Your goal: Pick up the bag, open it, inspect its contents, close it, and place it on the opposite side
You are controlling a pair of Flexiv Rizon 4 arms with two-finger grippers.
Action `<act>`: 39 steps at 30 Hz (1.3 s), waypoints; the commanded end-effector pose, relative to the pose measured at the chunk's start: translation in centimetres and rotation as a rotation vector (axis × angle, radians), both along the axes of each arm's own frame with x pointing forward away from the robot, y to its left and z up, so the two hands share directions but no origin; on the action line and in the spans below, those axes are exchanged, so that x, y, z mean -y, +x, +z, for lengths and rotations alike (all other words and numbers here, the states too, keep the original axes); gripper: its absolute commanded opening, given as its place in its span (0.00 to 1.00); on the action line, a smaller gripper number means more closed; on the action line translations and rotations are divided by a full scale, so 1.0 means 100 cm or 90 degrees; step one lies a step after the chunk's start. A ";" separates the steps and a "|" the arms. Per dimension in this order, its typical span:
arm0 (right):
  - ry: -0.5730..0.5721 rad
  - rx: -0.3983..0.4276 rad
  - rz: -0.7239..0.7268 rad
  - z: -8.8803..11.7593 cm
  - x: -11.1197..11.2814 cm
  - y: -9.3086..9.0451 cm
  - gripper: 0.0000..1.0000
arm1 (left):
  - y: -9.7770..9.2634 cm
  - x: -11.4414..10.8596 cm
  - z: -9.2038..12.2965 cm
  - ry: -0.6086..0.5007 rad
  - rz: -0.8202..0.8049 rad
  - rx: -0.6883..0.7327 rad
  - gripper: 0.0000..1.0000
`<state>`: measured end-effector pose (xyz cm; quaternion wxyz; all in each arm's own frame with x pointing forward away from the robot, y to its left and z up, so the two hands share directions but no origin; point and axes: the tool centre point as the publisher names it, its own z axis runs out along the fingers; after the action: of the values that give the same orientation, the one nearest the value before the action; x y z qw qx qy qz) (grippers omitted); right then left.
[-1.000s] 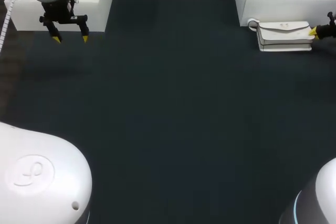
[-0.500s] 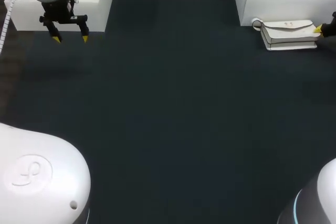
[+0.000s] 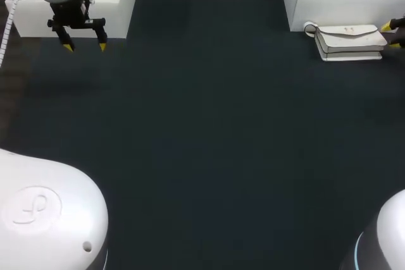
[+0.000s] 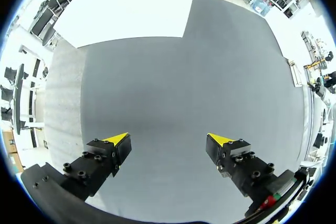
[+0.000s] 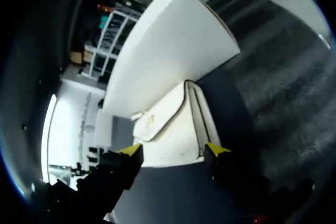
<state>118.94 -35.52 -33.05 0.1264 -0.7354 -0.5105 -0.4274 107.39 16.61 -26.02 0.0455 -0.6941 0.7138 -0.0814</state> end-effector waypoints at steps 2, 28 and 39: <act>-0.023 -0.169 0.185 0.028 -0.012 -0.014 1.00 | -0.001 0.000 0.000 0.001 0.001 0.001 1.00; -0.306 -0.195 0.165 0.057 -0.127 -0.075 1.00 | -0.001 0.000 0.000 0.001 0.001 0.001 1.00; -0.384 -0.208 0.158 0.057 -0.153 -0.087 1.00 | -0.001 0.000 0.000 0.001 0.001 0.001 1.00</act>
<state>111.25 -21.11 -27.55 0.1567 -0.7080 -0.6691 -0.1625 107.37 16.61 -26.00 0.0457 -0.6942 0.7138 -0.0811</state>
